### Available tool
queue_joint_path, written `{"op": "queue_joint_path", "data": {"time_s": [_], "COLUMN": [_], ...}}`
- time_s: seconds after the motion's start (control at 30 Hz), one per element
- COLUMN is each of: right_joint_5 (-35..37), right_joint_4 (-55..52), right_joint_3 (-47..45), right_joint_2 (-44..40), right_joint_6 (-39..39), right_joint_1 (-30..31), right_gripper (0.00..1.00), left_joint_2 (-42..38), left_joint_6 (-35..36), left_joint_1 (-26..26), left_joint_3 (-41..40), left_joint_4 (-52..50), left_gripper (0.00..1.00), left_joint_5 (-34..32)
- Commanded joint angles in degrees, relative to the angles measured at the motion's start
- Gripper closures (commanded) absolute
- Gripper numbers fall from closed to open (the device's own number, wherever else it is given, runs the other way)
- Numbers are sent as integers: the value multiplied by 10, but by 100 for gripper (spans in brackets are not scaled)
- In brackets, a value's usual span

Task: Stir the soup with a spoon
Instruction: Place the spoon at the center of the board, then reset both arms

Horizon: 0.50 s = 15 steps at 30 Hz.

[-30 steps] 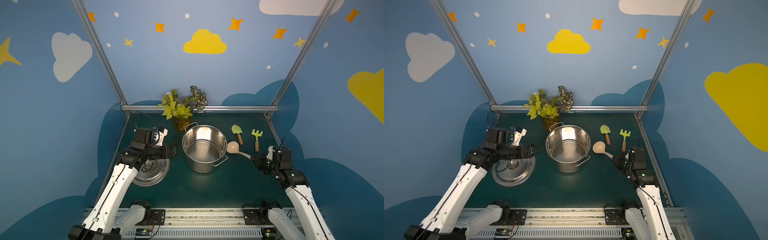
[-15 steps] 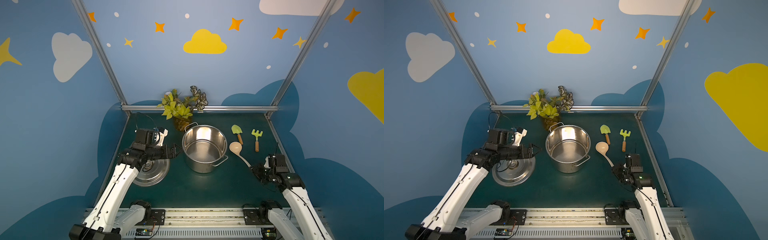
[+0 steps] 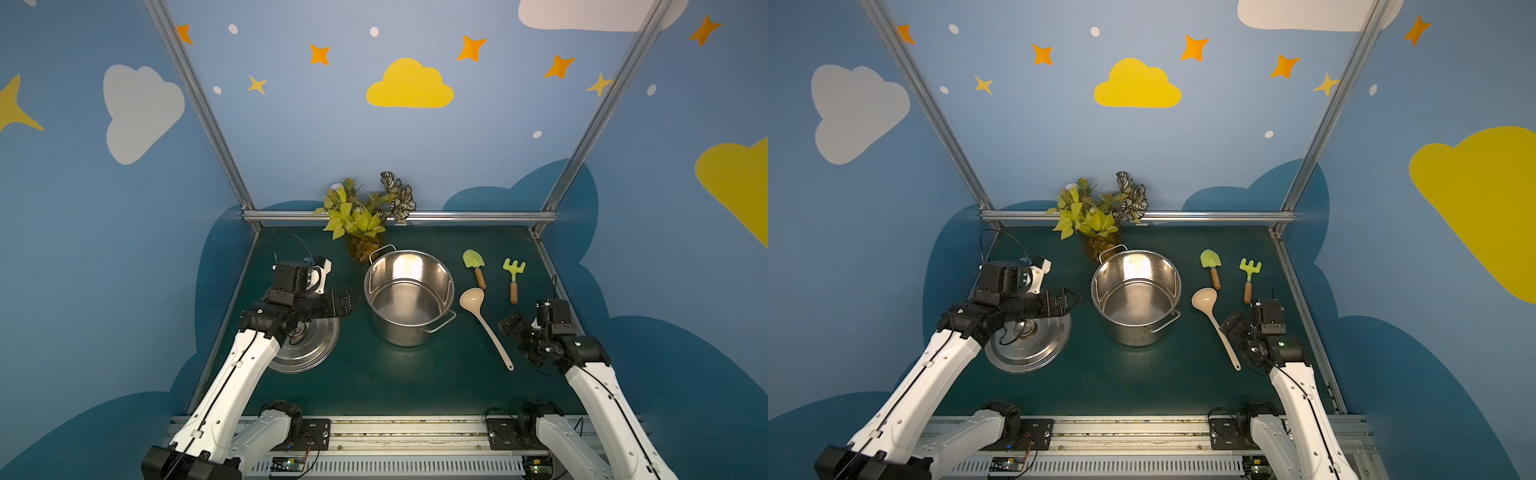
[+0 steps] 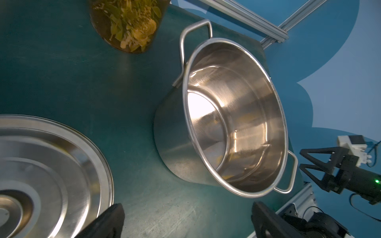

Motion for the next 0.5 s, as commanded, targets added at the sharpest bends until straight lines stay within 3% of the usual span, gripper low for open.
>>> {"op": "queue_joint_path", "data": {"time_s": [0.0,0.2,0.37,0.47], "right_joint_5": [67,165,251,305], "right_joint_4": [5,63,250,399], "right_joint_3": [14,-14,-91,-147], "right_joint_2": [-1,-22,-46,-33], "right_joint_6": [-12,-53,-163,-238], "right_joint_1": [0,0,5,18], "right_gripper": [4,4,4,4], "left_joint_2": [-35,-84,-80,-57], "left_joint_6": [7,15,57,85], "left_joint_1": [5,10,21,39], "left_joint_3": [-34,-118,-210,-262], "left_joint_4": [59,159,289,394], "left_gripper": [0,0,0,0], "left_joint_5": [-71,-171,-272,-287]}}
